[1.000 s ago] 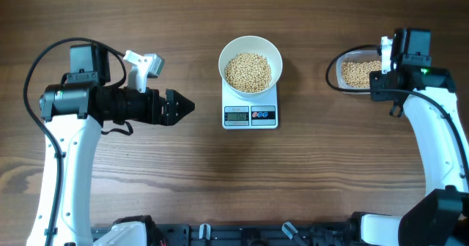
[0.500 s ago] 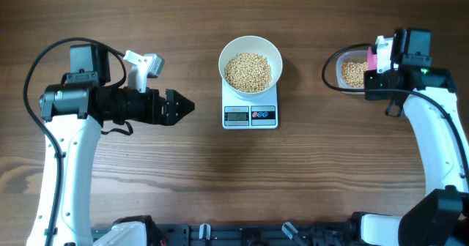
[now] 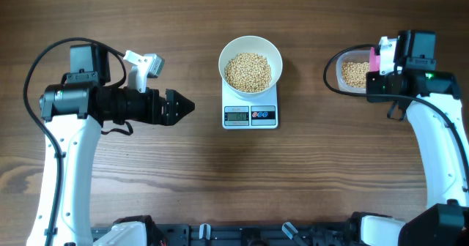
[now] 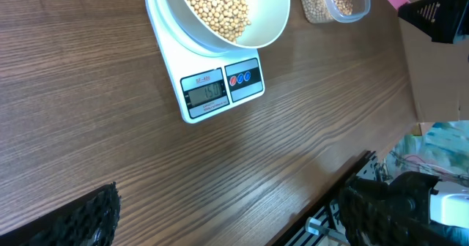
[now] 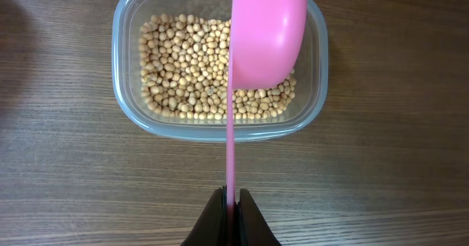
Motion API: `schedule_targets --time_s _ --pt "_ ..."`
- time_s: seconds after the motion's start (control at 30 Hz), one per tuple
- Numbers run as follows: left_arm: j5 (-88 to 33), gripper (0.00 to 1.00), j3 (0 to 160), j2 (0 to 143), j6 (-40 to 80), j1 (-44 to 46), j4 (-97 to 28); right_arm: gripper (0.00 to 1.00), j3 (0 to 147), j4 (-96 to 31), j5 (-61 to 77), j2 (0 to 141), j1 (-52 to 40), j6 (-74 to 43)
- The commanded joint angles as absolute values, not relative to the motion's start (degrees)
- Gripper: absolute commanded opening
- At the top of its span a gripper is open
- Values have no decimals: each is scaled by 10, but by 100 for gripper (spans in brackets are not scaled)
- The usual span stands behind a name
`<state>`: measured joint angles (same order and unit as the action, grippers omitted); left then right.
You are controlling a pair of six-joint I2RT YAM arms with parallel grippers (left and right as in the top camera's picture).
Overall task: Scoop item into bowl and weigh 150g on scale
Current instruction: 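Set the scoop down in the tub and open the right gripper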
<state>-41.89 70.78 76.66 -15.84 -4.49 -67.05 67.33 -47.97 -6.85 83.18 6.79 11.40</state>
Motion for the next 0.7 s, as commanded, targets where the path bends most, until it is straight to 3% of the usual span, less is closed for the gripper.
schedule_targets --time_s 0.0,0.53,0.57,0.6,0.67 --pt "-421 100 719 767 -172 -43 -669 4 682 -481 -50 822 65 101" --pt "-421 100 719 767 -172 -43 -669 5 682 -481 -50 822 65 100" --pt "-421 100 719 767 -172 -43 -669 10 682 -481 -50 822 65 100" --pt "-421 100 719 767 -172 -43 -669 24 682 -481 -50 822 65 101" --pt "-421 100 719 767 -172 -43 -669 29 682 -481 -50 822 65 100"
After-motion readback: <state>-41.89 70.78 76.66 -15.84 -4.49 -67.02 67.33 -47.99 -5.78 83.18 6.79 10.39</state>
